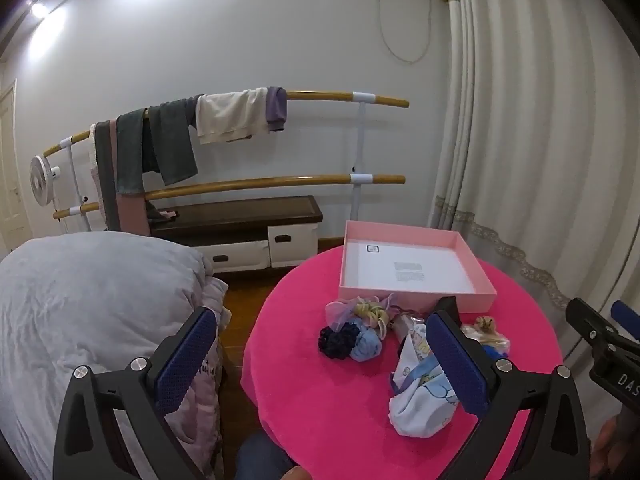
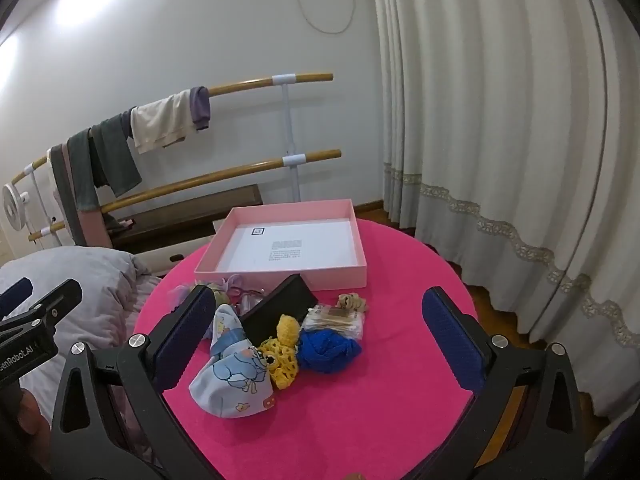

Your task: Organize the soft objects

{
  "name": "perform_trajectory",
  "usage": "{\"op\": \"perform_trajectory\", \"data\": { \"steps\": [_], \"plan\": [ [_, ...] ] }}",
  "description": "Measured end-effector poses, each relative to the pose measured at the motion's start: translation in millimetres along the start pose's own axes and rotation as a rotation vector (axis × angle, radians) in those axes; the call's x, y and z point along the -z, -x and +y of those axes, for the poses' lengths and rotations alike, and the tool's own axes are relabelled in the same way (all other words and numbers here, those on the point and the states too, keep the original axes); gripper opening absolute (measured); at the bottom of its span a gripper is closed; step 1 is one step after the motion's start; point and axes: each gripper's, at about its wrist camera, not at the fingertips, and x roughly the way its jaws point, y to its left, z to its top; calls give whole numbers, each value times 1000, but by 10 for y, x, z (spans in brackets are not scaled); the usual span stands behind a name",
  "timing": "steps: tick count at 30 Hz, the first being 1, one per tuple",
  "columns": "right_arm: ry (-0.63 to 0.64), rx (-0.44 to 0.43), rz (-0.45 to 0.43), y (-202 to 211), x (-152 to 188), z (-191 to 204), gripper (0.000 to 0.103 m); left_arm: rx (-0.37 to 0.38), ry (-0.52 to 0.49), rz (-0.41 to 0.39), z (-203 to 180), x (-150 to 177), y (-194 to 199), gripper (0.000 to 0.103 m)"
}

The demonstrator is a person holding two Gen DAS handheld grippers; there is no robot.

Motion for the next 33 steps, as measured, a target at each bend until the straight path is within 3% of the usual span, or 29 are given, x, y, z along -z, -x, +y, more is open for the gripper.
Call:
{"op": "perform_trajectory", "data": {
  "steps": [20, 28, 33],
  "plan": [
    [18, 9, -16, 44, -65, 68, 103, 11, 31, -58, -23, 30, 53, 103],
    [35, 11, -32, 84, -82, 102, 103, -21, 11, -99, -31, 8, 124, 103],
    [49, 17, -48, 137, -107, 142, 103, 14, 20, -128, -25, 29, 175, 103]
  ]
}}
